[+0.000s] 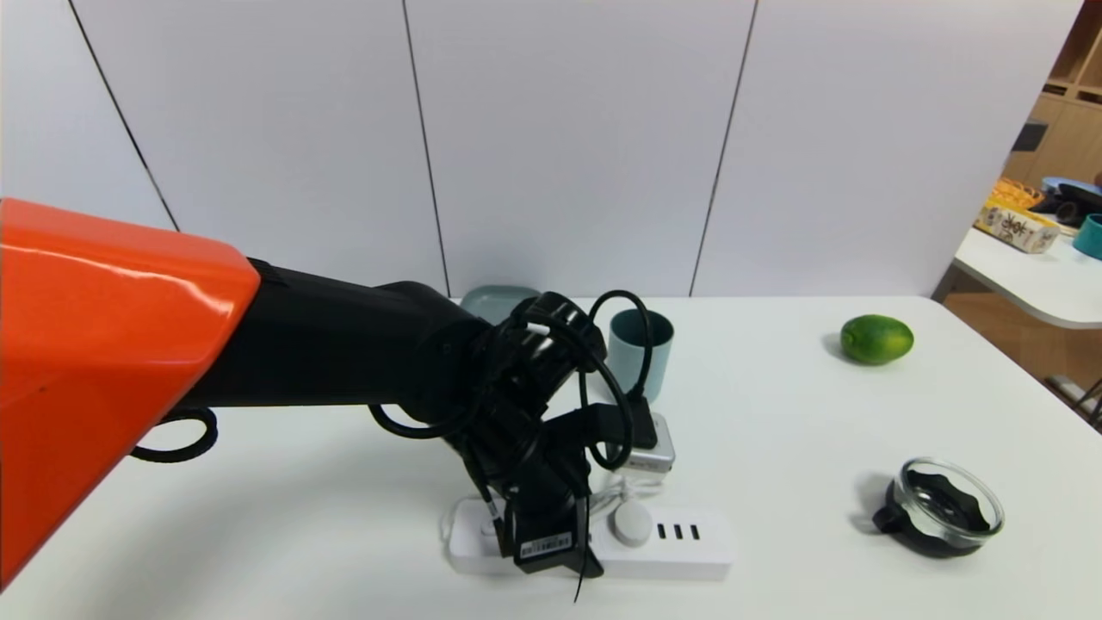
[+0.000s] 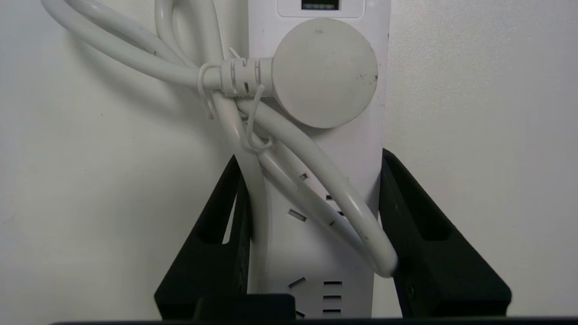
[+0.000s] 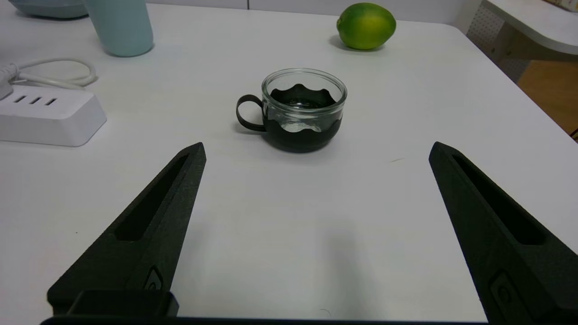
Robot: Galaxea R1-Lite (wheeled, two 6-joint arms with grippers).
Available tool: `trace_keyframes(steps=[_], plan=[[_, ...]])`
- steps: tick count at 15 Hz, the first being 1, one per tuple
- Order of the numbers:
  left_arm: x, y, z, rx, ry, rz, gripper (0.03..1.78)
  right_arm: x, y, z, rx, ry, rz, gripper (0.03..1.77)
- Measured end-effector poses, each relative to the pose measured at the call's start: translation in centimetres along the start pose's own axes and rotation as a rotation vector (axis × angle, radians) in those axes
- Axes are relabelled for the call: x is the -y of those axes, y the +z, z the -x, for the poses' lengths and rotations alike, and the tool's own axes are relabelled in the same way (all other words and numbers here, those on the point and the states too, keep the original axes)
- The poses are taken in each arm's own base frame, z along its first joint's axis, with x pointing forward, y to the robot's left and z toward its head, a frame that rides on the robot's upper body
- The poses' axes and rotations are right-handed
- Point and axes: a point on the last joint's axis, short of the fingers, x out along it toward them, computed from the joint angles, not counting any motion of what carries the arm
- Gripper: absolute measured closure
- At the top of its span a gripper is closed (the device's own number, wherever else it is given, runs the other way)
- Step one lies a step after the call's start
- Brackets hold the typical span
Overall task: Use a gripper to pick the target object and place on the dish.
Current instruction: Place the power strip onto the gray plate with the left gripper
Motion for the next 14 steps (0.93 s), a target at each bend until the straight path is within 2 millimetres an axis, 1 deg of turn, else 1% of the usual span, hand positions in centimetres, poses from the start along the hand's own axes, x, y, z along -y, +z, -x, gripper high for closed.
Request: trace_keyframes(steps=[3, 6, 8, 11, 14], plan=[[0.3, 0.1, 1.4, 0.003, 0.015, 0.009, 0.97, 0.0, 0.0, 0.0, 0.000, 0.000, 0.000, 0.09], [0.2, -0.1, 3.8, 0.007, 0.084, 0.018, 0.97, 0.0, 0.0, 0.0, 0.000, 0.000, 0.000, 0.09], [-0.2, -0.7, 5.5, 0.013, 0.123, 0.035, 0.97, 0.0, 0.0, 0.0, 0.000, 0.000, 0.000, 0.09], [-1.3, -2.1, 7.8, 0.017, 0.193, 0.082, 0.97, 0.0, 0.0, 0.0, 0.000, 0.000, 0.000, 0.09], [-3.1, -3.9, 9.9, 0.013, 0.282, 0.119, 0.97, 0.0, 0.0, 0.0, 0.001, 0.000, -0.001, 0.09]])
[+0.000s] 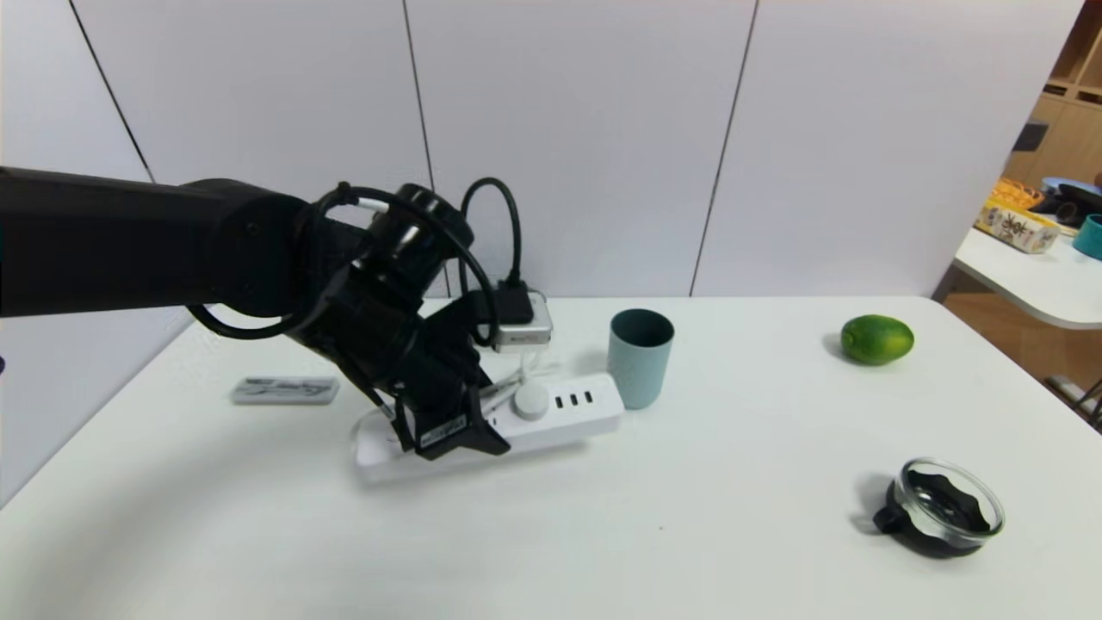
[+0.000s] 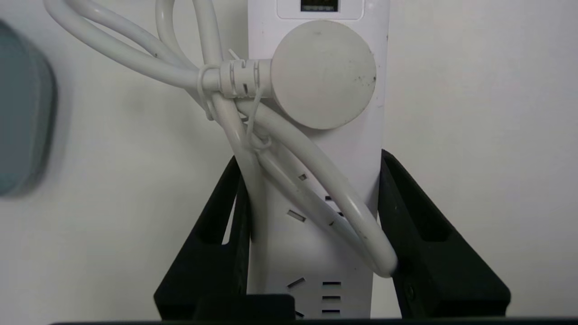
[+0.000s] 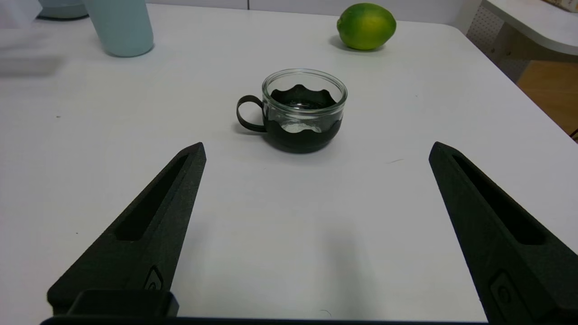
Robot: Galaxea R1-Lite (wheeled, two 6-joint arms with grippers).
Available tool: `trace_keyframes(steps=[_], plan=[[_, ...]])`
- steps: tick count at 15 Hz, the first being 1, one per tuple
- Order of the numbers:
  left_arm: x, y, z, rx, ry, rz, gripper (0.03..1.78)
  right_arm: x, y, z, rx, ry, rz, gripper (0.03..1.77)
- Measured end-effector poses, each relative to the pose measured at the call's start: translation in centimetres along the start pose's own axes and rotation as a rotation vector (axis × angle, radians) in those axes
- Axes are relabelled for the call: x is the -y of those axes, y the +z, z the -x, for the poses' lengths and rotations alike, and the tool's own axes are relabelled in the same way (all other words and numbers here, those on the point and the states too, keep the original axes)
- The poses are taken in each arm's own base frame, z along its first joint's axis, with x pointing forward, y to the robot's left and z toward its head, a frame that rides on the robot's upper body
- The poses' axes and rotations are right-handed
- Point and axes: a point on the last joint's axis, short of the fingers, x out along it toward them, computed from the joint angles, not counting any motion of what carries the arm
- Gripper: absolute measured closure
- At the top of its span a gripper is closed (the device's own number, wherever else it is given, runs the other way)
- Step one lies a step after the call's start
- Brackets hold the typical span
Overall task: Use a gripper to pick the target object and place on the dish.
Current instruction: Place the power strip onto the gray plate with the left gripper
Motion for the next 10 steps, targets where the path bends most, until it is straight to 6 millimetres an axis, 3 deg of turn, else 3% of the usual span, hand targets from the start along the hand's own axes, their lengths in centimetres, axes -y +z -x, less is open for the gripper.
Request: trace_keyframes(steps=[4, 10], plan=[[-4.6, -1.5, 1.7, 0.016, 0.133, -0.011, 0.97, 0.0, 0.0, 0.0, 0.000, 0.000, 0.000, 0.09], [-11.0, -2.1, 1.6, 0.071, 0.266, -0.142, 0.97, 0.0, 0.0, 0.0, -0.001, 0.000, 0.001, 0.09]])
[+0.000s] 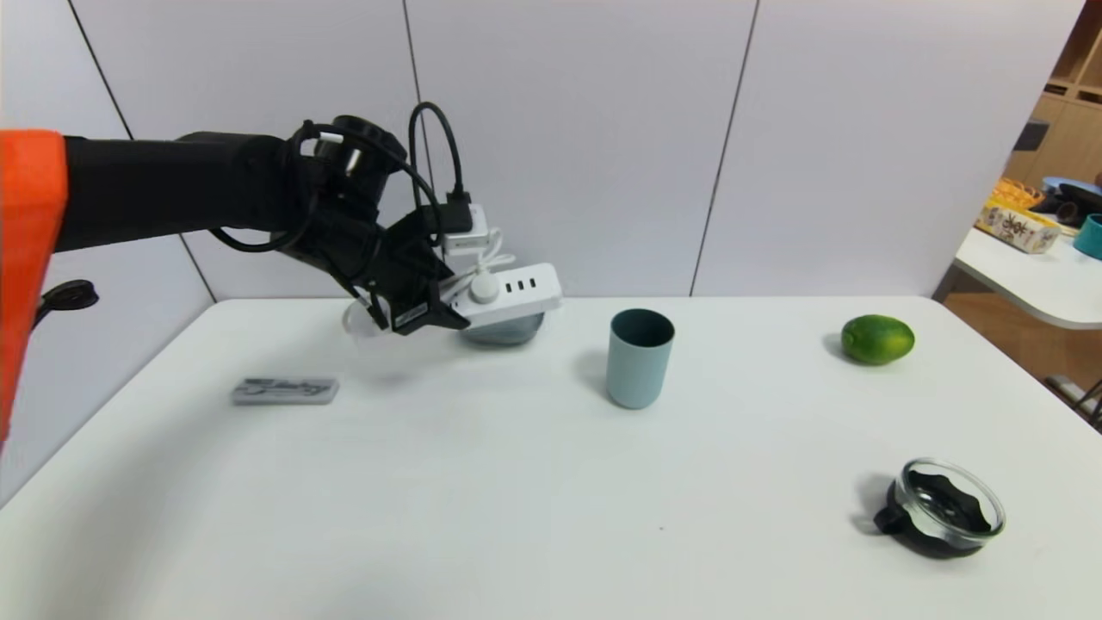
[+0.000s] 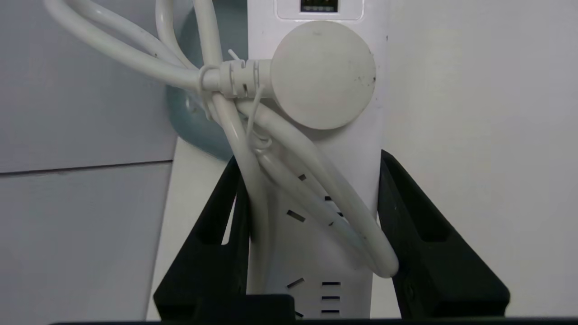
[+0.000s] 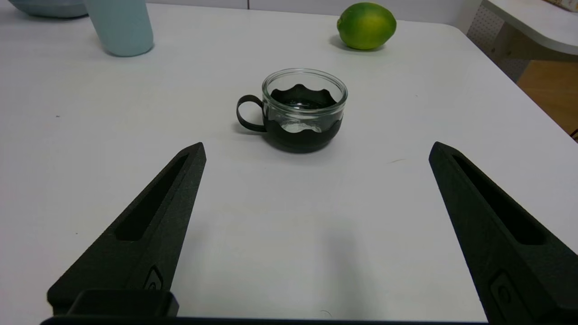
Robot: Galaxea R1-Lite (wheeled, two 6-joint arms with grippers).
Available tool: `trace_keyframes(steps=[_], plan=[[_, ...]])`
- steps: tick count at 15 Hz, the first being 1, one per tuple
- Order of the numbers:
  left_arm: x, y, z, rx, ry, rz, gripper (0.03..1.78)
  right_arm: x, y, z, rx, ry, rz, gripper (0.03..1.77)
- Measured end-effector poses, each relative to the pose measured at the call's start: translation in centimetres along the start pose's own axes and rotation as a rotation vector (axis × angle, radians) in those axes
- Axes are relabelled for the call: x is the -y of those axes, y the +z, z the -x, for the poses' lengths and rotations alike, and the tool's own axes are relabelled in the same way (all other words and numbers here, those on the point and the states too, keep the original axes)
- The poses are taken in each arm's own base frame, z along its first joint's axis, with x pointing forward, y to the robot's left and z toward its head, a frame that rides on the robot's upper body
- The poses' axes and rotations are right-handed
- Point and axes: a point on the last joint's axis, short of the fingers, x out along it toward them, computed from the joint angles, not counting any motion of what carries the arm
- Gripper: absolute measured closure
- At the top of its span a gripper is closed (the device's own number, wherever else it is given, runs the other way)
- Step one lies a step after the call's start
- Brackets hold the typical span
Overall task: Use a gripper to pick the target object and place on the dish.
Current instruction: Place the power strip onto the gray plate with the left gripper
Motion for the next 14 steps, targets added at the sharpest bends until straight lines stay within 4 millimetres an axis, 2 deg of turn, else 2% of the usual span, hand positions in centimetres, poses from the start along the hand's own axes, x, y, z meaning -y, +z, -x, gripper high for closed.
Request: trace_keyframes(steps=[4, 8, 14], plan=[[-1.9, -1.3, -2.6, 0.056, 0.031, -0.089, 0.97, 0.0, 0.0, 0.0, 0.000, 0.000, 0.000, 0.09], [-2.8, -2.6, -5.0, 0.110, 0.060, -0.168, 0.97, 0.0, 0.0, 0.0, 0.000, 0.000, 0.000, 0.09], [-3.4, -3.5, -7.0, 0.147, 0.107, -0.269, 0.97, 0.0, 0.0, 0.0, 0.000, 0.000, 0.000, 0.09]])
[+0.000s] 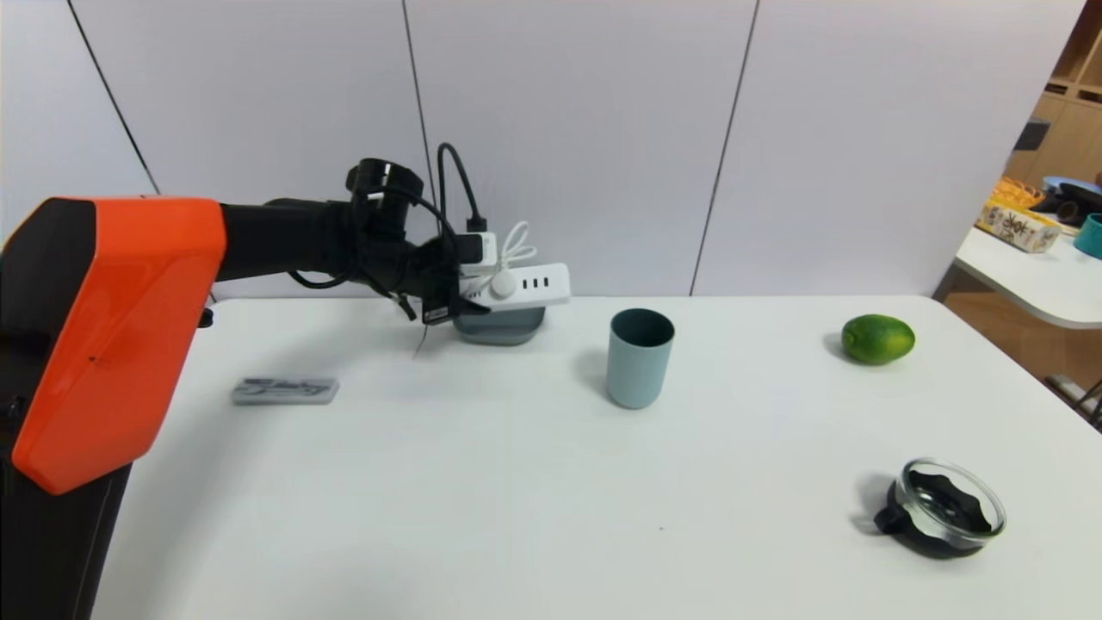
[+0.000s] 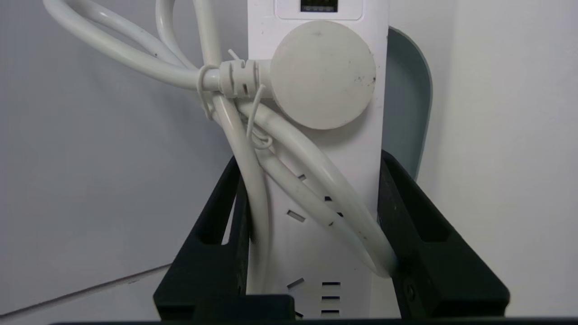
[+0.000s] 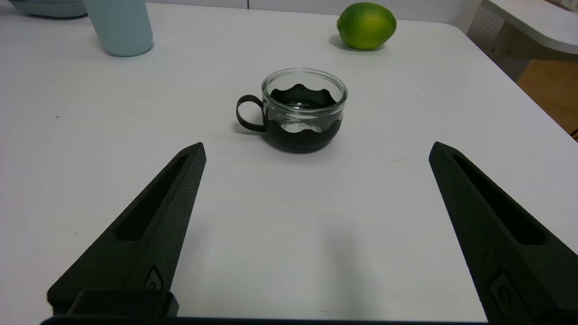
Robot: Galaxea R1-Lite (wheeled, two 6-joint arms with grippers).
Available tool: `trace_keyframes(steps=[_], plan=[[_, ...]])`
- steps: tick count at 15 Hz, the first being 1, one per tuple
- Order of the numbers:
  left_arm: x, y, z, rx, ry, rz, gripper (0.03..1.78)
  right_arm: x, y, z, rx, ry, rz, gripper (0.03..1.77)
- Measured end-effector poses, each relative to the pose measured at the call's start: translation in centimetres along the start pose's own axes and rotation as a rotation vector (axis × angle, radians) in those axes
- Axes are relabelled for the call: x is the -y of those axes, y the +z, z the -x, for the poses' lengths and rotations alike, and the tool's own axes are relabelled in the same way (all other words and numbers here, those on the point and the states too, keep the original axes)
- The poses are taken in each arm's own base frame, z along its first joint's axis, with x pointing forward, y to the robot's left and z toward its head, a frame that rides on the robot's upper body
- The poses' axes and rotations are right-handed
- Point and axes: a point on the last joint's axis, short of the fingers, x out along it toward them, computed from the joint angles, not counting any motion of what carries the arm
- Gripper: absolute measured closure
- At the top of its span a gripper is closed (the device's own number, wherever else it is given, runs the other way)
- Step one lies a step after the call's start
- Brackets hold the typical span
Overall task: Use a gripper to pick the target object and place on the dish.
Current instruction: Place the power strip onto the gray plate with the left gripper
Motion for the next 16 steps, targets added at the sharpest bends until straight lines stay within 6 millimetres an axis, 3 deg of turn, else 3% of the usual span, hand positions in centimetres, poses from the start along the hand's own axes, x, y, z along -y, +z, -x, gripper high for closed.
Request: trace_keyframes(steps=[16], plan=[[0.5, -1.1, -2.1, 0.009, 0.012, -0.031, 0.97, 0.0, 0.0, 0.0, -0.001, 0.000, 0.000, 0.09]])
